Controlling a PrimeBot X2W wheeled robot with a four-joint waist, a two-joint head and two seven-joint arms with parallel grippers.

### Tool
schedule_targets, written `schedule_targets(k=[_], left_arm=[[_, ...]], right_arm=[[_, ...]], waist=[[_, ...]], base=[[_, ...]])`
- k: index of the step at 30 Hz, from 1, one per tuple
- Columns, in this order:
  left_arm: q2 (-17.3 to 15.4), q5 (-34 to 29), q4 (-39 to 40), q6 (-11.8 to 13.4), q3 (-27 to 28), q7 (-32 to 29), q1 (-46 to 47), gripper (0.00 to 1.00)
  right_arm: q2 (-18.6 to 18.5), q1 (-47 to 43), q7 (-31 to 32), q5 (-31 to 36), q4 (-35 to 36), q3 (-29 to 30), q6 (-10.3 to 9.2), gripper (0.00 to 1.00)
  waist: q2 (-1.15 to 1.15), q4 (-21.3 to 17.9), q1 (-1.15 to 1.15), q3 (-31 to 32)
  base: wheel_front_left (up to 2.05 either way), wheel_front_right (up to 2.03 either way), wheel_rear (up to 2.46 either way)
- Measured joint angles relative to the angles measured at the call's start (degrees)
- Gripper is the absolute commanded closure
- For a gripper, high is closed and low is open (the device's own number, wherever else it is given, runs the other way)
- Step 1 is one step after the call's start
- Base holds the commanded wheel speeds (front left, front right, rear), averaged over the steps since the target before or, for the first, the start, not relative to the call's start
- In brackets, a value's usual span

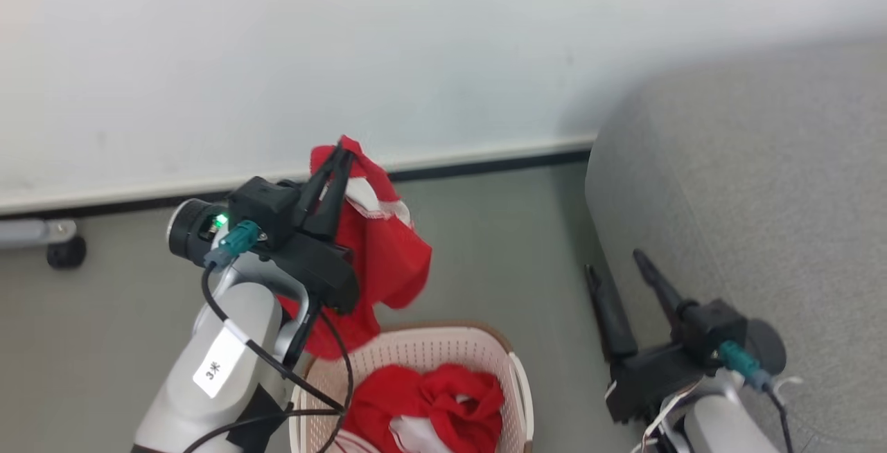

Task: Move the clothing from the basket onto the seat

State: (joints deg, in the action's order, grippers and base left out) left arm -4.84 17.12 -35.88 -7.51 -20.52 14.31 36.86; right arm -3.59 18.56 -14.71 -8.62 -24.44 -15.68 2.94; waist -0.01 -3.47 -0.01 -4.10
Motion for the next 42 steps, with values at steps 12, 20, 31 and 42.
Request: schedule_targets(k=[12, 20, 31, 42], left_arm=[[0.75, 0.98, 3.81, -0.04, -4.5, -1.42, -2.16, 1.0], [1.27, 1.68, 7.55, -0.04, -8.11, -3.66, -2.41, 1.0], [1.34, 3.5, 12.09, -0.04, -9.92, -6.72, -3.28, 1.0], [1.46, 4.45, 13.85, -0.04, -11.34, -8.77, -3.29, 1.0]], right_arm=[[0.07, -1.96, 0.0, 0.65, -3.65, -6.7, 3.01, 0.0], [0.09, -1.33, 0.01, 1.16, -7.99, -11.85, 3.97, 0.0], [0.01, 8.2, 0.01, 1.33, -15.51, -19.58, 4.14, 0.0], [0.09, 15.61, 0.0, -4.19, -18.15, -30.69, 4.15, 0.1]], waist=[[0.0, 0.21, 0.01, 8.67], [0.01, 1.67, 0.01, 10.34], [0.01, 3.62, 0.01, 10.82], [0.01, 4.87, 0.01, 10.02]], base=[[0.0, 0.0, 0.0], [0.0, 0.0, 0.0], [0.0, 0.0, 0.0], [0.0, 0.0, 0.0]])
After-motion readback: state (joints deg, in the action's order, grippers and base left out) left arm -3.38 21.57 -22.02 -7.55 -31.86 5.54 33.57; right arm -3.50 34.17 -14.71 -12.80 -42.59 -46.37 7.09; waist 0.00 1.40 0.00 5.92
